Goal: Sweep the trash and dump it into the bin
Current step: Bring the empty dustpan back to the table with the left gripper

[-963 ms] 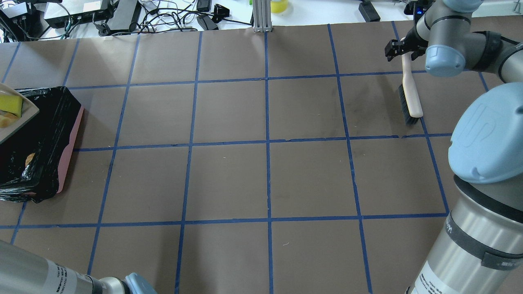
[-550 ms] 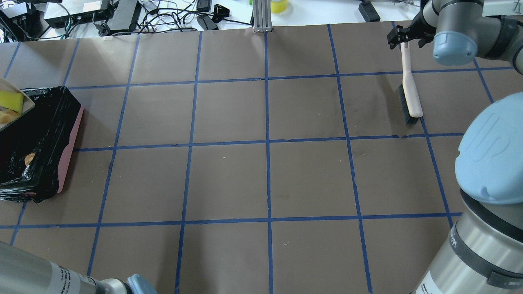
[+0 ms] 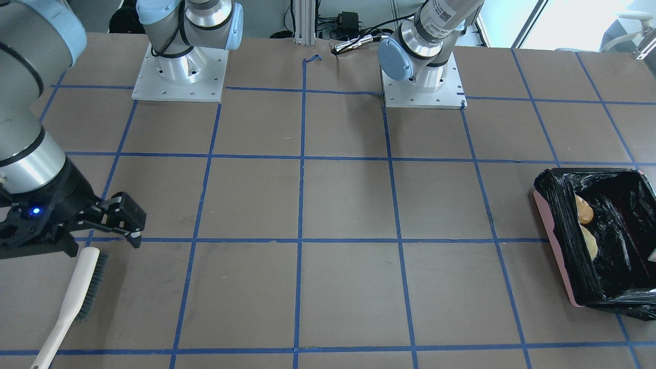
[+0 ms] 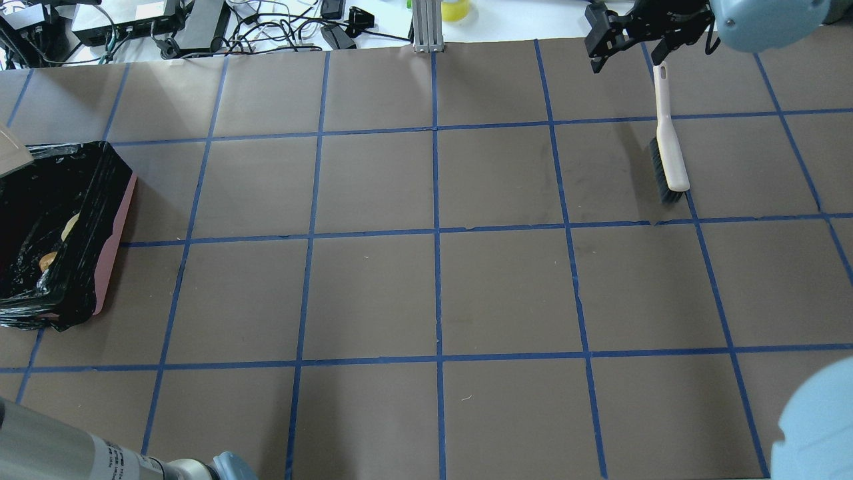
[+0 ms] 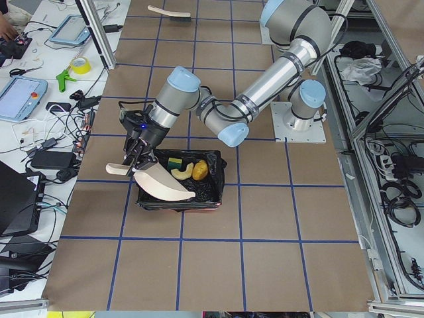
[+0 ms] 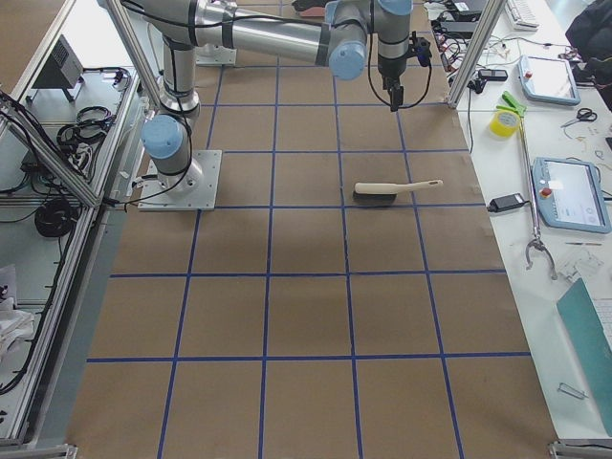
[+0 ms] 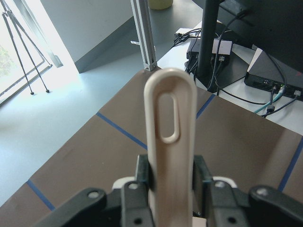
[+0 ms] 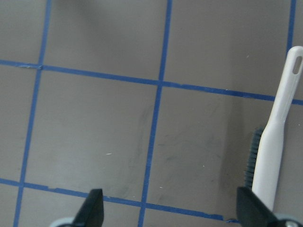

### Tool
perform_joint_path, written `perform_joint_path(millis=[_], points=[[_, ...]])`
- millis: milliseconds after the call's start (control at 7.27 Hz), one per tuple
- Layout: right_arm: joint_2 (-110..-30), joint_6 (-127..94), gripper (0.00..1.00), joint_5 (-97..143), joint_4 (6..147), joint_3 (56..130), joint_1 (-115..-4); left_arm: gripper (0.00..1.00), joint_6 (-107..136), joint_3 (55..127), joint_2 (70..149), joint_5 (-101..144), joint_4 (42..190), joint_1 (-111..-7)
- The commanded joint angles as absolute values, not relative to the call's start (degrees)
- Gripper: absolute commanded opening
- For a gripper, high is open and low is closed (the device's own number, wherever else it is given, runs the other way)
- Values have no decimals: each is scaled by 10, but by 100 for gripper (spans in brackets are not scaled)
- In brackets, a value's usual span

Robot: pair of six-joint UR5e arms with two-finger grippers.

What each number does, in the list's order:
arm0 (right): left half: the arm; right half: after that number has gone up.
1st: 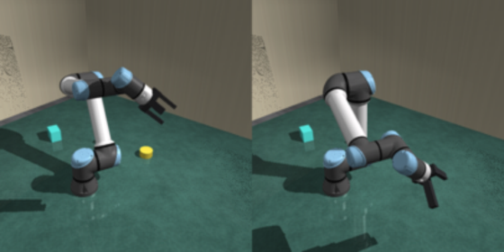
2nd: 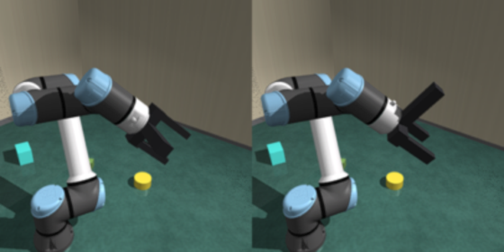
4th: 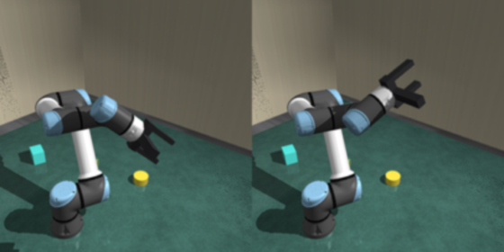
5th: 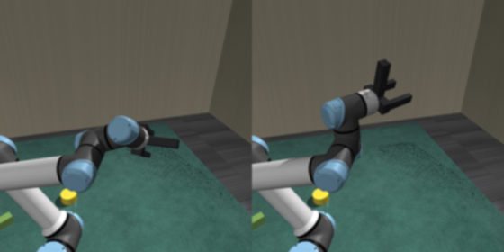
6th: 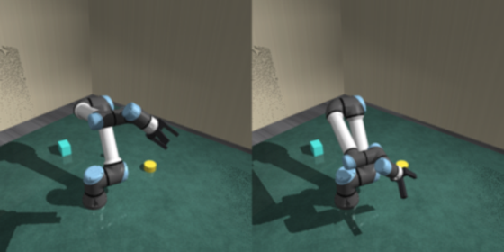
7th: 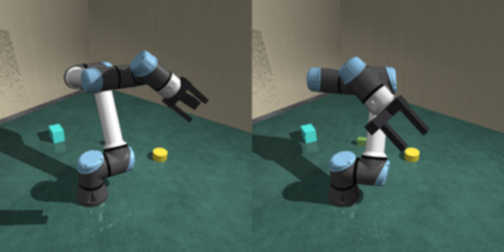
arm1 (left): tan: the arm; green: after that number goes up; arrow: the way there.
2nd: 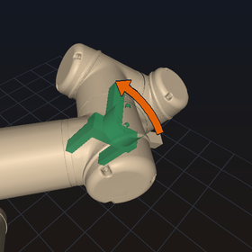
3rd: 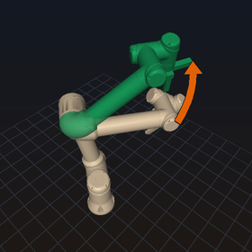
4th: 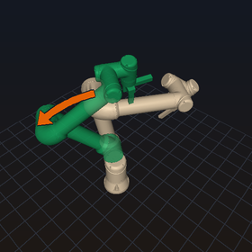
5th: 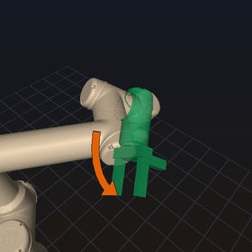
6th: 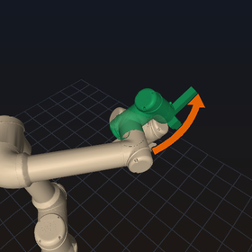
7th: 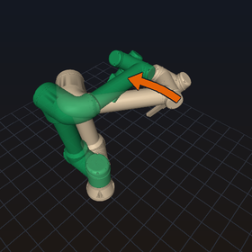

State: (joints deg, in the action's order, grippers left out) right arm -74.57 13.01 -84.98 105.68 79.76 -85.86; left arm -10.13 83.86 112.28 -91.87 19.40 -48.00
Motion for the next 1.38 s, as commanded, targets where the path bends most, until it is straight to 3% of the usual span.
perform_joint_path(millis=[0, 688, 1238], points=[[-827, 107, 100, -851, 979, 802, -911, 0, -108, 854, 1107, -920, 177, -483], [-871, 103, 100, -875, 847, 807, -906, 0, 203, 849, 1061, -1031, 448, -594], [-868, 101, 100, -882, 846, 810, -903, 0, 472, 878, 1077, -991, 546, -657]])
